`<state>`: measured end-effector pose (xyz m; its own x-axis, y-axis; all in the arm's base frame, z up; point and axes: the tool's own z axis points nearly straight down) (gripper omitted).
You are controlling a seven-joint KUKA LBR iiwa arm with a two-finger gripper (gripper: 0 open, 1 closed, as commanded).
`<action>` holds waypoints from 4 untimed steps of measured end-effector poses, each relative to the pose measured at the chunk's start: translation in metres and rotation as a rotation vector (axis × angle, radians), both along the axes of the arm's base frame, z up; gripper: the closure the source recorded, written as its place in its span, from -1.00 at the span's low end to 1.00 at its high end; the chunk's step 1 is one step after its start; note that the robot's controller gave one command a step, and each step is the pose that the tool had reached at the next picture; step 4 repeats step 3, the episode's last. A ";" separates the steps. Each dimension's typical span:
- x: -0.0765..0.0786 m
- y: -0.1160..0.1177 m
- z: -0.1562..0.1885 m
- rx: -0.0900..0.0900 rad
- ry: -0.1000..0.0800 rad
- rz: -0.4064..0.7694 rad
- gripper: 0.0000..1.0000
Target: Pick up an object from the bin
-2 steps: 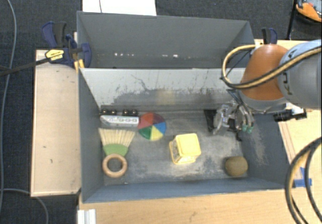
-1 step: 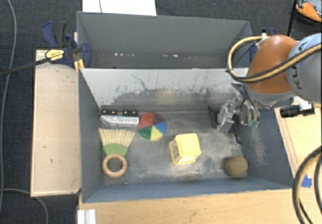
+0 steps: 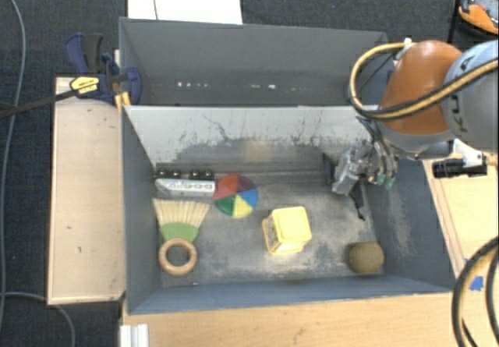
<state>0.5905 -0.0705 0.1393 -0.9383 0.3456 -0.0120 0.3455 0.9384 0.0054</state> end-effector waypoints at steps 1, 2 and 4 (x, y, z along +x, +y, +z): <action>-0.001 0.042 -0.007 0.000 0.010 0.040 1.00; -0.009 0.051 0.037 0.003 0.009 -0.065 1.00; -0.003 0.057 0.062 0.002 -0.002 -0.140 1.00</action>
Offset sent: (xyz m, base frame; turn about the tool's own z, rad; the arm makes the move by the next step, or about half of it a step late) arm -0.0127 0.0458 0.0752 0.1596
